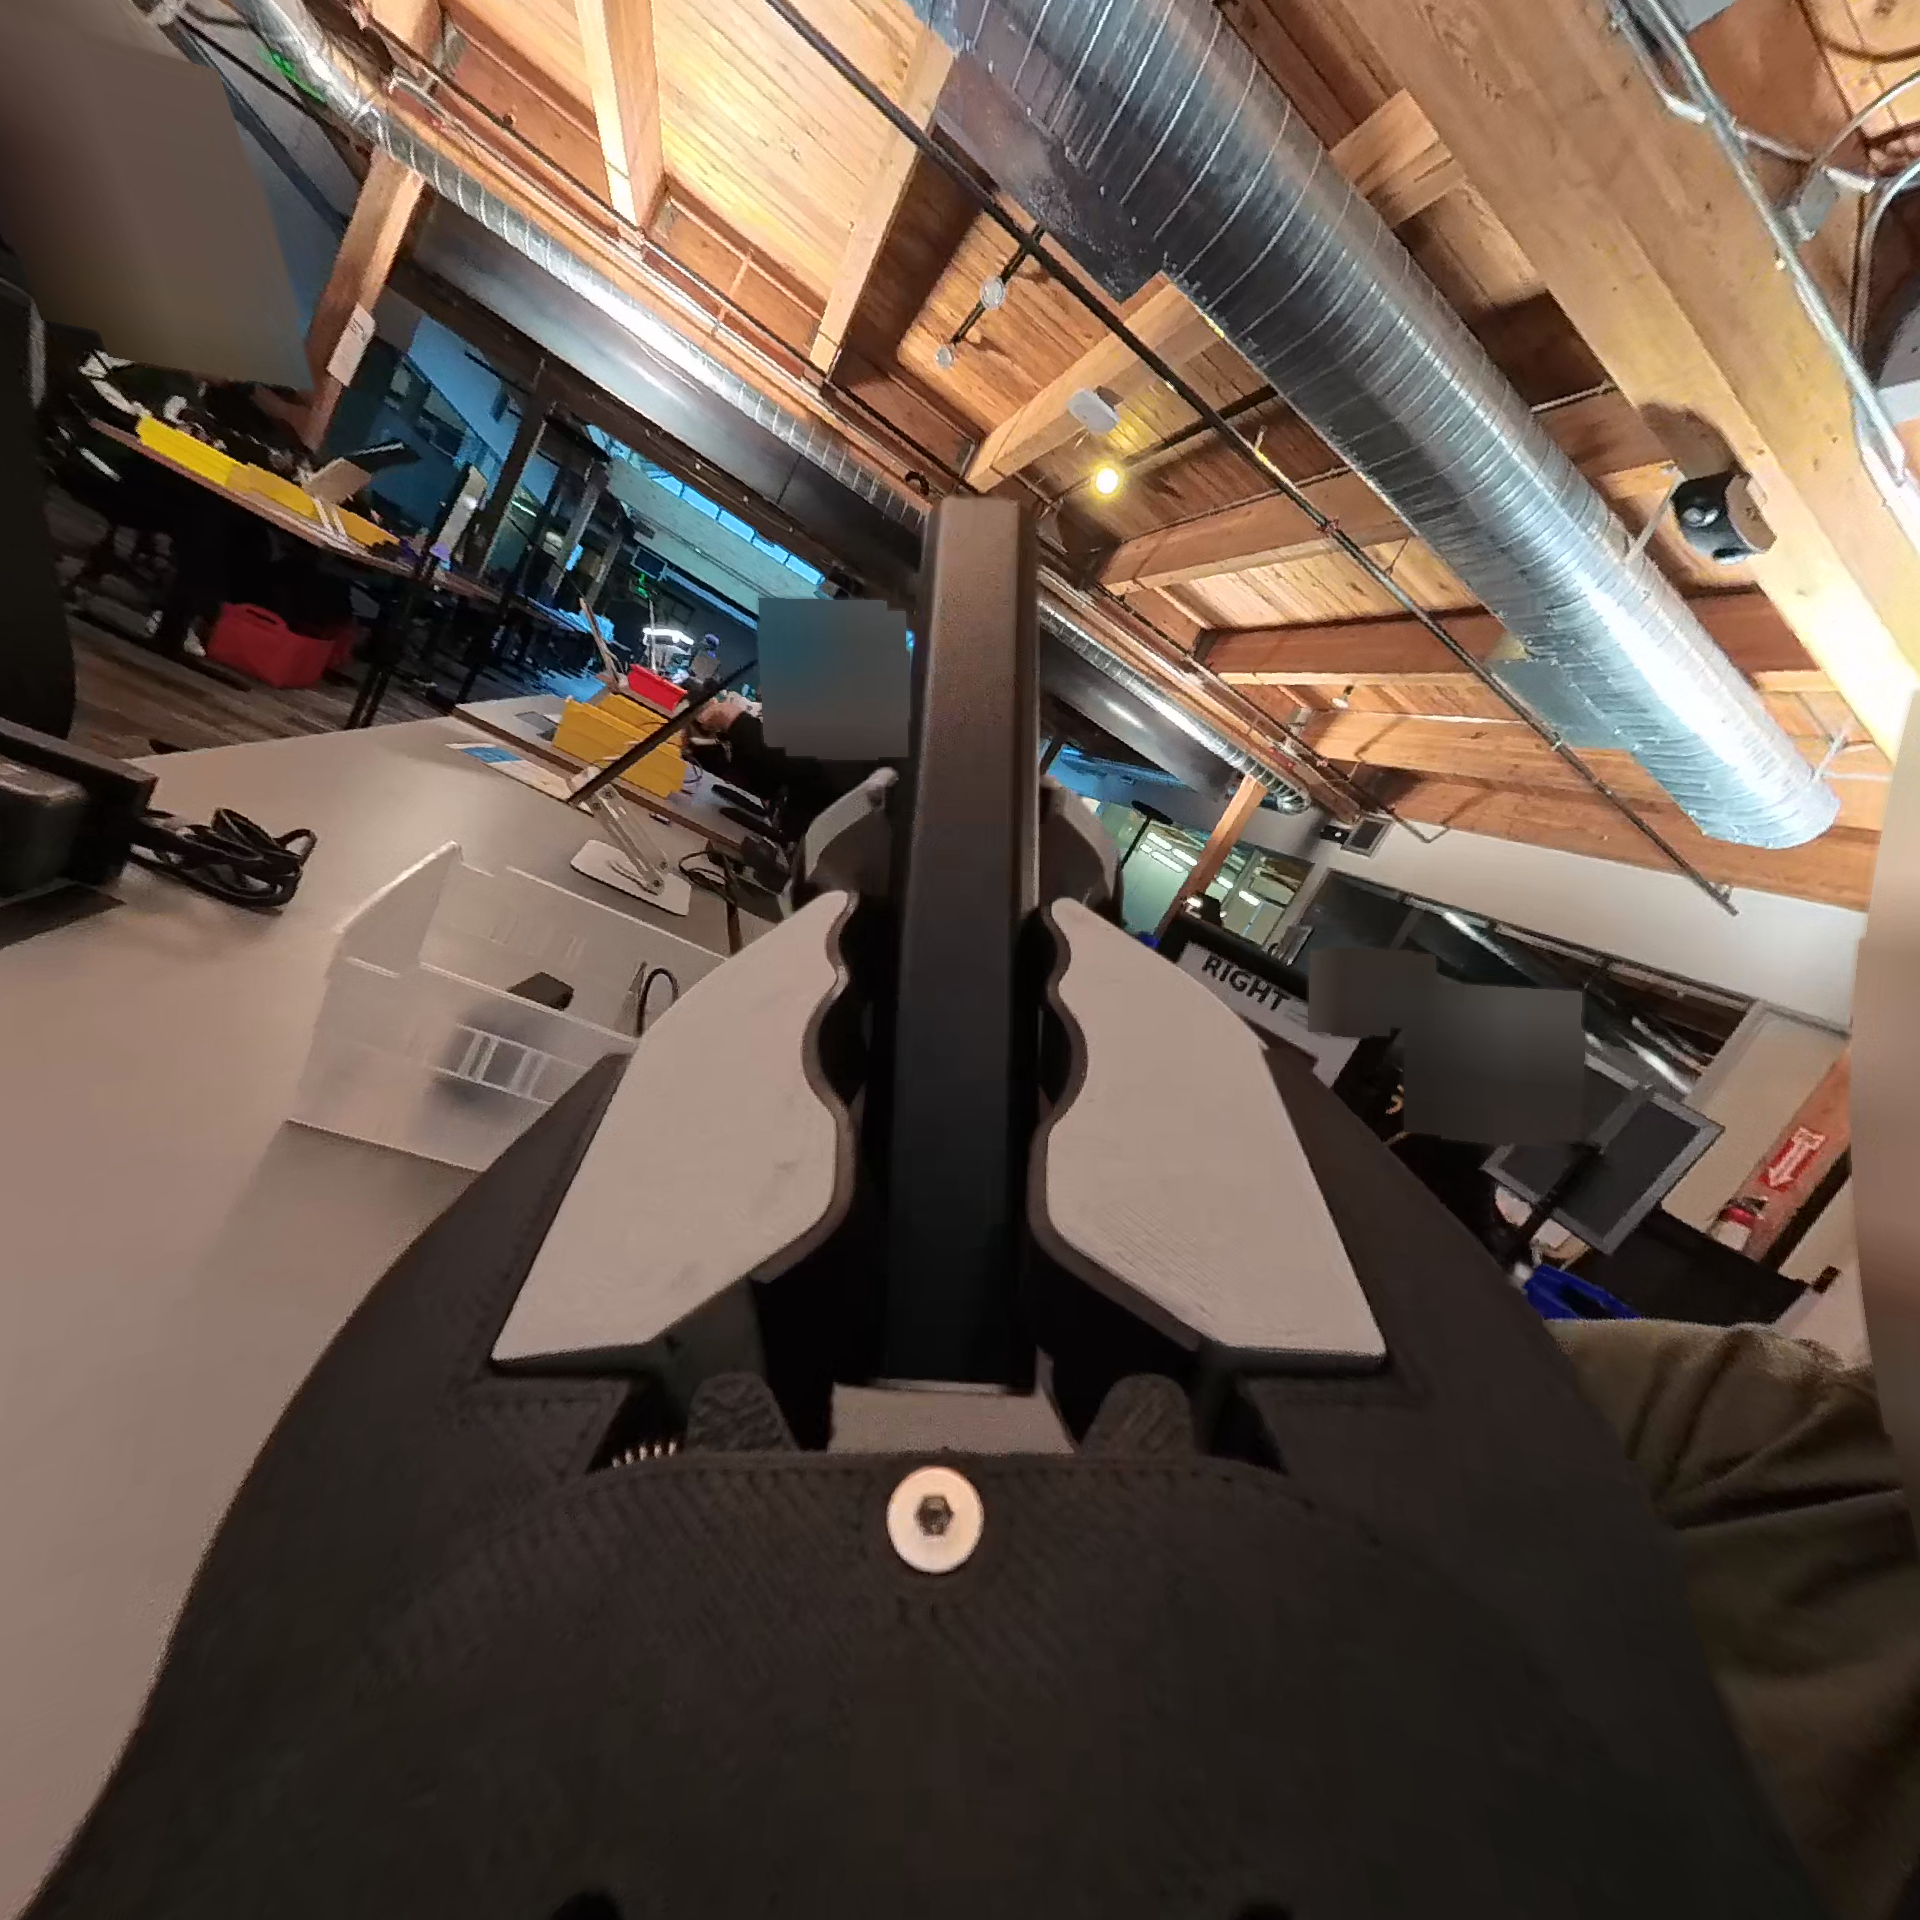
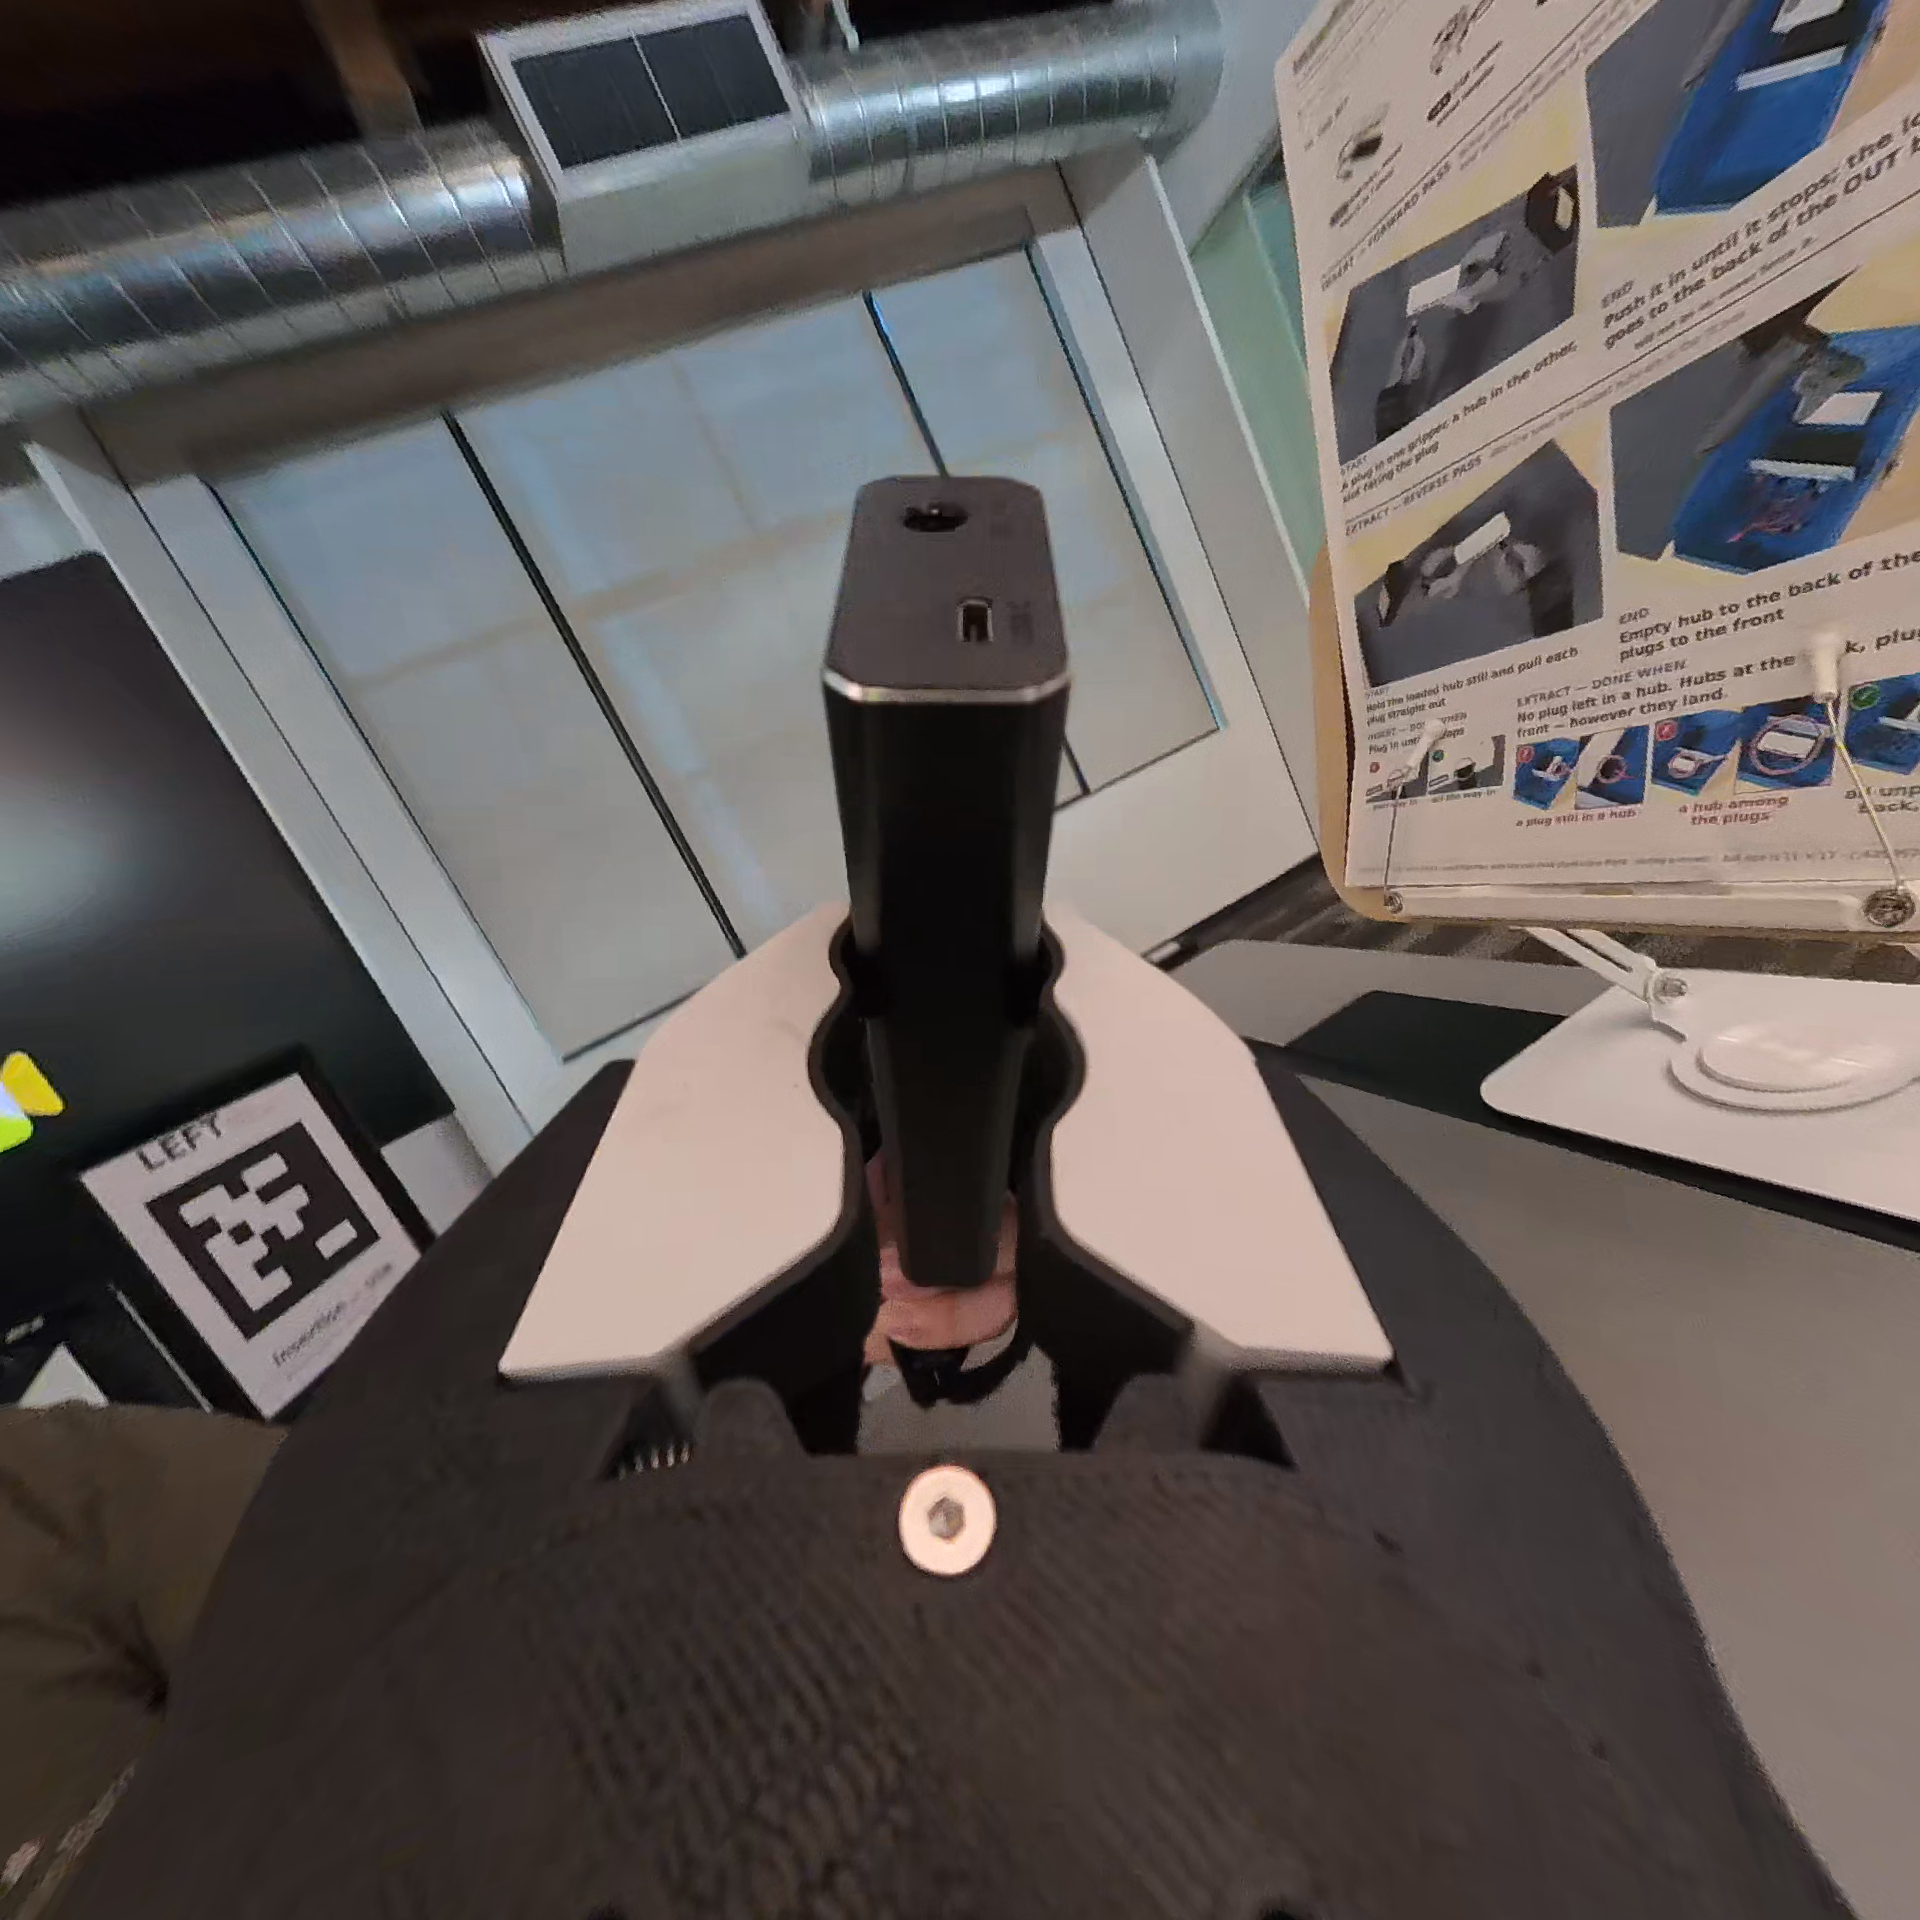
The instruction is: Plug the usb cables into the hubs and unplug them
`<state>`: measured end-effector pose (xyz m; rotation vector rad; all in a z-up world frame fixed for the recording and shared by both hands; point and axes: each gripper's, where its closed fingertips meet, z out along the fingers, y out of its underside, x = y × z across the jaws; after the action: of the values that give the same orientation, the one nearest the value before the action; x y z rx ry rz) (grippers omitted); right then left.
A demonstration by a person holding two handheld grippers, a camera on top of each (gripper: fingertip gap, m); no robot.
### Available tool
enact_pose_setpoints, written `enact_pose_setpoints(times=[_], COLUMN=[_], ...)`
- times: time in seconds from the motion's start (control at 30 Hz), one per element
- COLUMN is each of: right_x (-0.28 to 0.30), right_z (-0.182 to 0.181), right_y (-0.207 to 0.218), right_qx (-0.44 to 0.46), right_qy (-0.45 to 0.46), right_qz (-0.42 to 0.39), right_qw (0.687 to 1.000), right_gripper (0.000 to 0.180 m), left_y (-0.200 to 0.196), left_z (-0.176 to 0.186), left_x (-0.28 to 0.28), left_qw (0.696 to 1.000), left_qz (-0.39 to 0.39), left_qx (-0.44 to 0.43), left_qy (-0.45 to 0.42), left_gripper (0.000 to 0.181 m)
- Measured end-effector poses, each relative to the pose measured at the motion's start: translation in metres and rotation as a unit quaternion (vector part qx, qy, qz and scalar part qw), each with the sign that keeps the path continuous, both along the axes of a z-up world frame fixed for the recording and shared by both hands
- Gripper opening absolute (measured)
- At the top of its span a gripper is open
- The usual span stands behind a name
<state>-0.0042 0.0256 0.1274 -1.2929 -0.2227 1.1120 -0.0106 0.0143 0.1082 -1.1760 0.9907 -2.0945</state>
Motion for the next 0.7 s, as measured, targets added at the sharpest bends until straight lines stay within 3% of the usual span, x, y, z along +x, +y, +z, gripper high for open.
enact_pose_setpoints(times=[0.1,0.2,0.27,0.33,0.4,0.5,0.57,0.63,0.7], right_x=[0.018,0.075,0.136,0.200,0.255,0.311,0.335,0.345,0.353], right_z=[0.006,0.018,0.021,0.010,-0.016,-0.070,-0.104,-0.136,-0.165], right_y=[-0.002,0.003,0.010,0.013,0.009,0.001,0.000,0.001,0.001], right_qx=[-0.011,-0.021,-0.038,-0.067,-0.108,-0.171,-0.181,-0.194,-0.192], right_qy=[-0.072,-0.209,-0.351,-0.499,-0.610,-0.699,-0.740,-0.751,-0.786], right_qz=[-0.016,-0.094,-0.174,-0.217,-0.203,-0.154,-0.130,-0.095,-0.053], right_qw=[0.997,0.973,0.919,0.836,0.758,0.677,0.635,0.624,0.586], right_gripper=[0.028,0.028,0.028,0.028,0.029,0.028,0.029,0.028,0.029], left_y=[0.011,0.020,0.025,0.028,0.032,0.037,0.042,0.045,0.045], left_z=[0.004,0.013,0.023,0.033,0.041,0.052,0.054,0.054,0.056], left_x=[-0.007,-0.023,-0.036,-0.048,-0.058,-0.072,-0.078,-0.081,-0.084], left_qw=[0.999,0.996,0.994,0.992,0.992,0.991,0.990,0.988,0.986], left_qz=[0.040,0.067,0.083,0.091,0.094,0.093,0.105,0.121,0.127], left_qx=[0.024,0.063,0.076,0.078,0.069,0.054,0.055,0.068,0.076], left_qy=[-0.007,-0.003,-0.012,-0.028,-0.046,-0.077,-0.078,-0.073,-0.075], left_gripper=[0.041,0.035,0.033,0.030,0.030,0.025,0.024,0.024,0.024])
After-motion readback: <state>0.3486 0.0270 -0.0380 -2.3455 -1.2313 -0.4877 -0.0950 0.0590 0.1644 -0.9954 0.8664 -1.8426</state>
